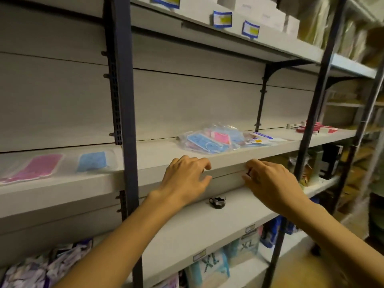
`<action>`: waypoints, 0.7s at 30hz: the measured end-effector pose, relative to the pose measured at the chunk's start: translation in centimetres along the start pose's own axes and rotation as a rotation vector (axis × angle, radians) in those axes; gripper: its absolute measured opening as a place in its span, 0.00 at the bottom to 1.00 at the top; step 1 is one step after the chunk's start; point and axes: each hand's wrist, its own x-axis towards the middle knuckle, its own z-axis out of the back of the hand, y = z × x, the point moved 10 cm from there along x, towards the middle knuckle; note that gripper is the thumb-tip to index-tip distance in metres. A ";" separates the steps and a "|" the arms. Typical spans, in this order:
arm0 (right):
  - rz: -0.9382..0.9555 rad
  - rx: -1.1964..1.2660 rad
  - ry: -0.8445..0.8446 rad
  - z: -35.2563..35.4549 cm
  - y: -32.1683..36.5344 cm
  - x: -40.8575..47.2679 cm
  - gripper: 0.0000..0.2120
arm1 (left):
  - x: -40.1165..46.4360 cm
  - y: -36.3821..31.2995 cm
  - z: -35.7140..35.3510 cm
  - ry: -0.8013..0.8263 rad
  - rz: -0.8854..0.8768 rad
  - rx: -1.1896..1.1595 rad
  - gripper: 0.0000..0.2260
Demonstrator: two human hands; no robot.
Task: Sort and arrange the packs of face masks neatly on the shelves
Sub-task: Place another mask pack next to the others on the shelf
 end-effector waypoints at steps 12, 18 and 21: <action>-0.056 0.034 0.044 -4.6 -11.7 6.0 0.15 | 11.2 -2.9 -8.2 0.025 -0.012 0.017 0.12; -0.050 0.079 0.023 -6.4 -16.1 13.2 0.14 | 18.1 -0.5 -11.1 0.015 0.063 0.021 0.13; -0.053 0.072 0.024 -8.1 -17.9 16.2 0.13 | 21.4 0.6 -12.6 0.017 0.085 0.033 0.11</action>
